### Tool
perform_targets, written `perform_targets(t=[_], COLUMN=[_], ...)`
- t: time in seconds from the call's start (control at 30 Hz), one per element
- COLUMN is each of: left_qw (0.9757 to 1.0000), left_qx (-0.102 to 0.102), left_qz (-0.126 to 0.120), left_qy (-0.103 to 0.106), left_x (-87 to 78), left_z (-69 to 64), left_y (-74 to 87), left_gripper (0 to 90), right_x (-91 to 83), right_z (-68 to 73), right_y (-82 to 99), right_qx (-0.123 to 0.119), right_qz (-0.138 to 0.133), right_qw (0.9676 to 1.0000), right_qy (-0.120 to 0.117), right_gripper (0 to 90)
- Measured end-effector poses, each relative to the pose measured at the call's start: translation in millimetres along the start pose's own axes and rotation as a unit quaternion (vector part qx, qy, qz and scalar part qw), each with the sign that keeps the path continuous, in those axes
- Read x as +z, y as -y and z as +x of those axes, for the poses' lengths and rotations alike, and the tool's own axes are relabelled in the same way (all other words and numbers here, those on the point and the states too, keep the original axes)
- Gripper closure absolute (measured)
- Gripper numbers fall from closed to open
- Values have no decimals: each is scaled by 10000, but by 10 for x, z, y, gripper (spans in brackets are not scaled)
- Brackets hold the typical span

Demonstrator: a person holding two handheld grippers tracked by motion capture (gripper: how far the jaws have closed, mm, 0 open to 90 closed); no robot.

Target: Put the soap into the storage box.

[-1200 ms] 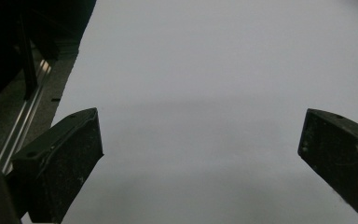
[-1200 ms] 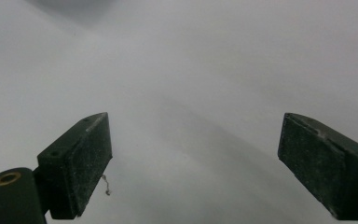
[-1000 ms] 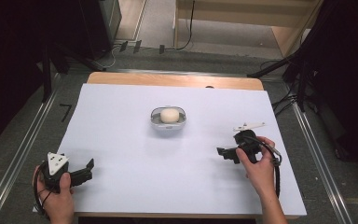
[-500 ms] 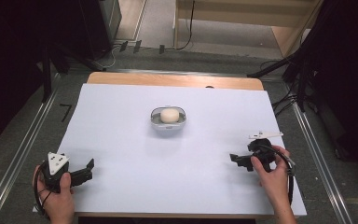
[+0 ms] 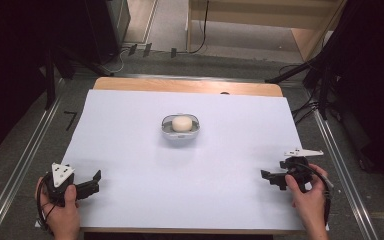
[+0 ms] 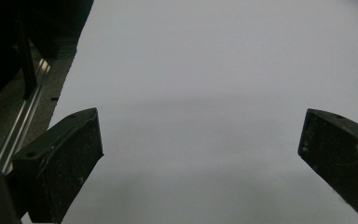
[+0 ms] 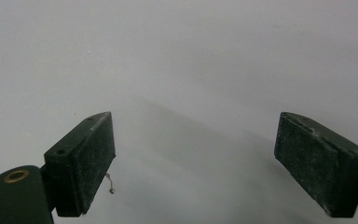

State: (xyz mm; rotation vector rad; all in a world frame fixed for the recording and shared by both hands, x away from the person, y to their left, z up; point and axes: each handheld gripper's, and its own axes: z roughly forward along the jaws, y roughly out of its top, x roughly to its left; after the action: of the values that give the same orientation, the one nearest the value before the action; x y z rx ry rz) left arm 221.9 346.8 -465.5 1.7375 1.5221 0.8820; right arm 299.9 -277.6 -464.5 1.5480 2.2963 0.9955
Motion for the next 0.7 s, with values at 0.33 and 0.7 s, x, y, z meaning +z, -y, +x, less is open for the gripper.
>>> perform_targets(t=[0.33,0.7], left_qw=[10000,10000], left_qx=[17,17], left_qz=[12,24], left_qy=[-21,-24], left_x=[3,8], left_z=[-13,-12], left_y=[0,-2], left_gripper=[1,1], right_x=[-198,-470], right_z=[-214,-519], right_y=[228,542], right_qx=[122,328], right_qz=[-142,-542], right_qw=[9998,9979], right_qy=[42,-130], right_gripper=[128,133])
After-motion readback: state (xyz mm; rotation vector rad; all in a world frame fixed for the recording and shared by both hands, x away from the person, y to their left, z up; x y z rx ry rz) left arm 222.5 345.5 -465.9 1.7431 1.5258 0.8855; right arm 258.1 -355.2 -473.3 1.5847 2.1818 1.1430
